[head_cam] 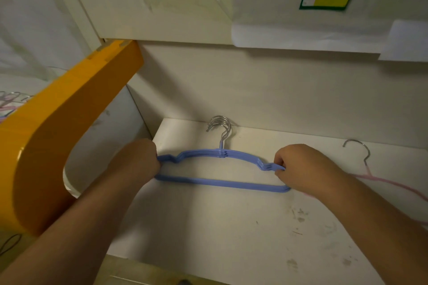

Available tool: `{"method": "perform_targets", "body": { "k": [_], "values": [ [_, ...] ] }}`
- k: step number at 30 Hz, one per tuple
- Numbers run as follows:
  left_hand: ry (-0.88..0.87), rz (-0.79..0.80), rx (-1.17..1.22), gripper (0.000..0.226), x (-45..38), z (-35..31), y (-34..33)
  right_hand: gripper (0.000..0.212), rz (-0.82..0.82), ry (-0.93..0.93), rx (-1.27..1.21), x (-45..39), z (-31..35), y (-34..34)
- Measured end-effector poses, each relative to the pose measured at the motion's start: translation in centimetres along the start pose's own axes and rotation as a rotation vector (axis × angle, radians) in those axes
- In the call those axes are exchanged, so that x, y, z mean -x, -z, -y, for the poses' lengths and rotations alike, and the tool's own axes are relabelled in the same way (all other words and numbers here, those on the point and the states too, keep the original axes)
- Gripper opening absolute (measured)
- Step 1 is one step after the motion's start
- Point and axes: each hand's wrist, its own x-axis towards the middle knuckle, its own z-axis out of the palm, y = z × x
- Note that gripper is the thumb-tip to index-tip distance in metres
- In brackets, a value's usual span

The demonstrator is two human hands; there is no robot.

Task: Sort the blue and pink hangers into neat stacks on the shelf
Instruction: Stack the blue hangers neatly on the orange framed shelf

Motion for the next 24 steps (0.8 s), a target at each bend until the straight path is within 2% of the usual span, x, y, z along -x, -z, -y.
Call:
{"method": "perform_targets", "body": {
  "k": [5, 9, 18, 22, 24],
  "values": [
    [0.007, 0.019, 0.074, 0.015, 0.3, 0.3, 0.0, 0.011, 0.028, -0.028, 0.103, -0.4, -0.1, -0.1],
    [0.000, 0.070, 0.033, 0.023, 0.1, 0.0, 0.1, 0.012, 0.020, -0.050, 0.105, -1.0, 0.0, -0.2],
    [-0.019, 0.079, -0.088, 0.027, -0.4, -0.5, 0.1, 0.010, -0.009, -0.059, 0.087, -0.9, -0.6, -0.2],
    [-0.134, -0.123, -0.031, 0.019, 0.4, 0.2, -0.4, 0.011, 0.009, -0.047, 0.100, -0.9, -0.5, 0.2],
    [-0.250, -0.144, 0.021, 0.023, 1.1, 0.0, -0.3, 0.012, 0.028, -0.029, 0.115, -0.9, -0.4, 0.3]
  ]
}}
